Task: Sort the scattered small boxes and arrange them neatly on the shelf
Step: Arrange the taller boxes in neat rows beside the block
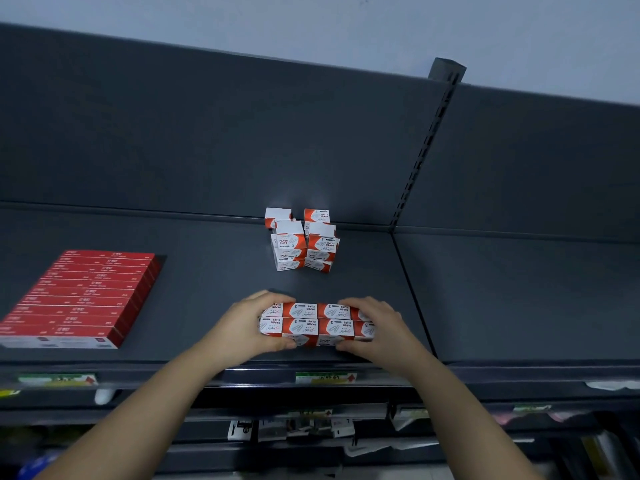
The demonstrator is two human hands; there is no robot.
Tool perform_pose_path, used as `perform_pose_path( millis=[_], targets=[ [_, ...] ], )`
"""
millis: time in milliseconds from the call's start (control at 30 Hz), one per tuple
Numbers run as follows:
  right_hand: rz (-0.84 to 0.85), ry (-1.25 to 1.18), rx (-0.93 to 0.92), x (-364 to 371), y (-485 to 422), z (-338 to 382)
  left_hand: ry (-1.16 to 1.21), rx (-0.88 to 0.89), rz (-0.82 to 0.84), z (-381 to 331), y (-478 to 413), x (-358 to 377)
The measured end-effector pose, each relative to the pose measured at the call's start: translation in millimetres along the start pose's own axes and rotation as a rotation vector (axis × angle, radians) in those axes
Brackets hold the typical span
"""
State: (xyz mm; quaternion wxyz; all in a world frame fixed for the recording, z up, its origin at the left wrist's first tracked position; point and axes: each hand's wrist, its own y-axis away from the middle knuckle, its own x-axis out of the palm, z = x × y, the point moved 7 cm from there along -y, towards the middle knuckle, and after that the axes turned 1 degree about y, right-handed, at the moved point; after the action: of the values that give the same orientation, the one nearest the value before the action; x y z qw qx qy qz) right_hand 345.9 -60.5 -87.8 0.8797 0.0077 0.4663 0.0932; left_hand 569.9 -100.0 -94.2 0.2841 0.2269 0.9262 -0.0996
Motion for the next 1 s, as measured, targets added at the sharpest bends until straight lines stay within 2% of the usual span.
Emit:
perform_pose_path(
  millis=[100,233,333,433,567,700,833,1000],
  targets=[
    [0.056,-0.068,0.015,-4.0,4.0,-0.1,0.008,-0.006,0.040,-1.4,1.1,-3.2],
    [-0.030,-0.275,0.025,-27.1,4.5,-0.5,0.064,-0.024,0.028,-3.7,-1.7,-23.2],
    [-0.108,-0.114,0.040,-44.0,-11.7,3.4,0.065,-0.019,-0.055,-6.0,-17.3,-45.3],
    [-0.081,0.109,0.037,-47.9,-38.1,16.7,-0.046,-0.013,-0.115,-12.3,-44.1,-60.4],
    [-0.047,0.215,0.047,-44.5,-72.6,36.5,-0.237,-0.057,-0.109,-9.5,-82.8,-63.7],
    [-0.072,0.249,0.069,-31.9,-94.7,41.5,-0.384,-0.156,-0.053,-3.7,-100.6,-51.2],
    [-0.049,0.281,0.099,-19.0,-99.7,37.1,-0.461,-0.166,-0.063,-2.7,-102.9,-46.9],
    [-0.137,0.206,0.114,-21.4,-99.7,32.7,-0.432,-0.151,-0.114,7.8,-100.0,-52.1]
  ],
)
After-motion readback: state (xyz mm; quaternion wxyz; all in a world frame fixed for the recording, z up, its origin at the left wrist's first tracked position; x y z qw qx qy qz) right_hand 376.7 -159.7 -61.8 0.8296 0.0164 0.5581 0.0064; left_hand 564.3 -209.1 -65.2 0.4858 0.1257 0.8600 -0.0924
